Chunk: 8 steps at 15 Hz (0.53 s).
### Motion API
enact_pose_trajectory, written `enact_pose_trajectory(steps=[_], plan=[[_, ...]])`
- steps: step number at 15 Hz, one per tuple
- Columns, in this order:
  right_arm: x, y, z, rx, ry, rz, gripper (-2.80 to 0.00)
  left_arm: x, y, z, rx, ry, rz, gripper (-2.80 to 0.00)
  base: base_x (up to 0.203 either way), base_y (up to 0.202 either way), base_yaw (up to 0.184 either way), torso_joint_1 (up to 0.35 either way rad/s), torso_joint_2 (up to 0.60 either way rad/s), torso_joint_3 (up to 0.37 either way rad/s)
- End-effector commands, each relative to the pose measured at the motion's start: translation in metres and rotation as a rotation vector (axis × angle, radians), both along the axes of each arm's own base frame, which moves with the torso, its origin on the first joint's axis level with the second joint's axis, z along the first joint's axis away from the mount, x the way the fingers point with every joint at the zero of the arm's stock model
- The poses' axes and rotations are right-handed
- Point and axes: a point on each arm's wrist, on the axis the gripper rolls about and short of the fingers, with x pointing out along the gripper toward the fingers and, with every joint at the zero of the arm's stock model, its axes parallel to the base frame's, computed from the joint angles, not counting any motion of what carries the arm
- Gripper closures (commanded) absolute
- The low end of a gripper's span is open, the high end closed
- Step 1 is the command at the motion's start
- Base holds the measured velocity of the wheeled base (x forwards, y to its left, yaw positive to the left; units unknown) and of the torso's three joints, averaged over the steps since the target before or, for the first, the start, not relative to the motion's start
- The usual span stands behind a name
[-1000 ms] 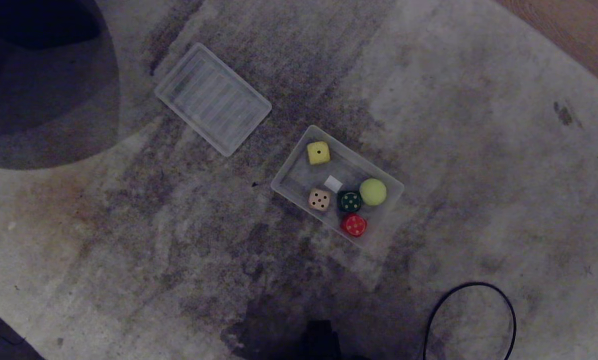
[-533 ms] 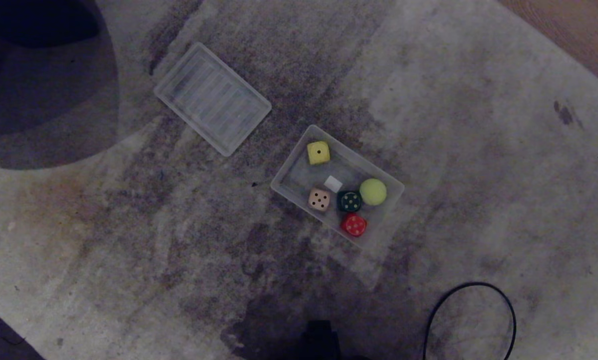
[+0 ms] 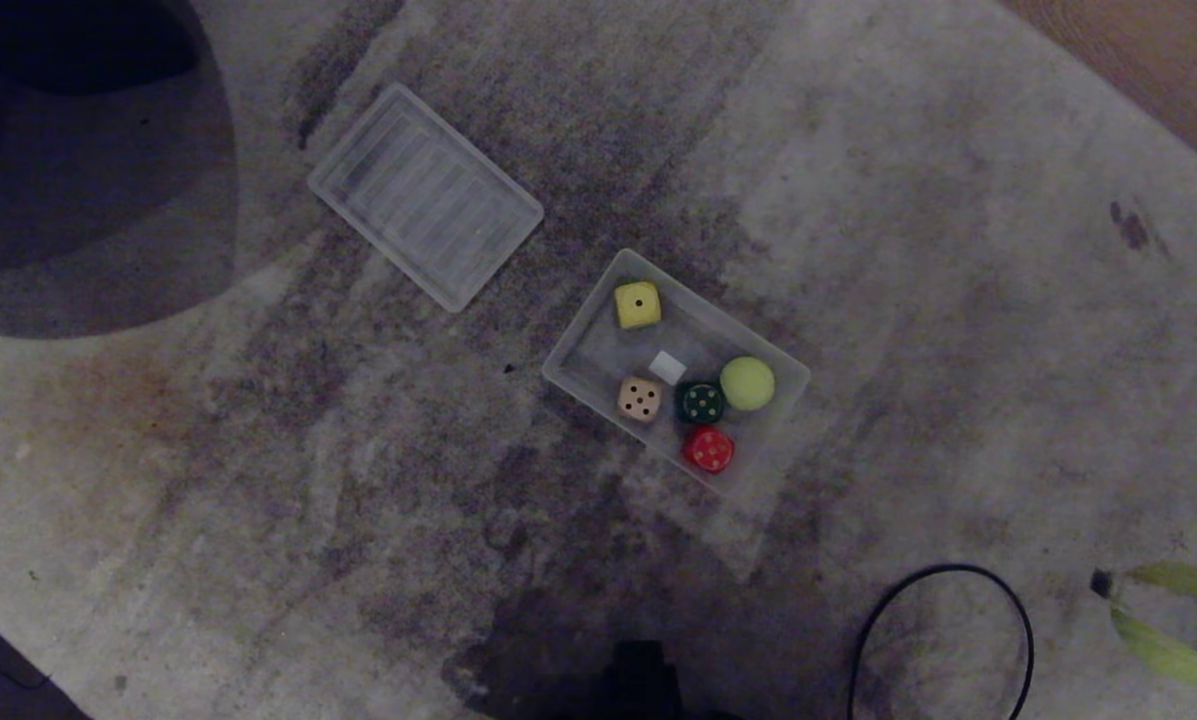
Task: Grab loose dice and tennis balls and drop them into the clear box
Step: Put the ball in the box
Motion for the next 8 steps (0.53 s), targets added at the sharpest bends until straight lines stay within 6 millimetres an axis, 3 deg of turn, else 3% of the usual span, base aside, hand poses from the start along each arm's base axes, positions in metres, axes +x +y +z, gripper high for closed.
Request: enact_pose_trajectory(steps=[1,5,8], plan=[[0.075,0.011,-0.023,0.062,0.166,0.010,0.00,0.000,0.000,0.000,-0.001,0.001,0.001,0.00,0.000,0.000,0.000,0.000,0.00,0.000],[0.163,0.049,-0.032,0.228,0.135,0.077,0.00,0.000,0.000,0.000,-0.001,0.001,0.001,0.00,0.000,0.000,0.000,0.000,0.00,0.000],[0.207,0.082,-0.038,0.282,0.114,0.141,0.00,0.000,0.000,0.000,-0.001,-0.001,0.001,0.00,0.000,0.000,0.000,0.000,0.00,0.000]])
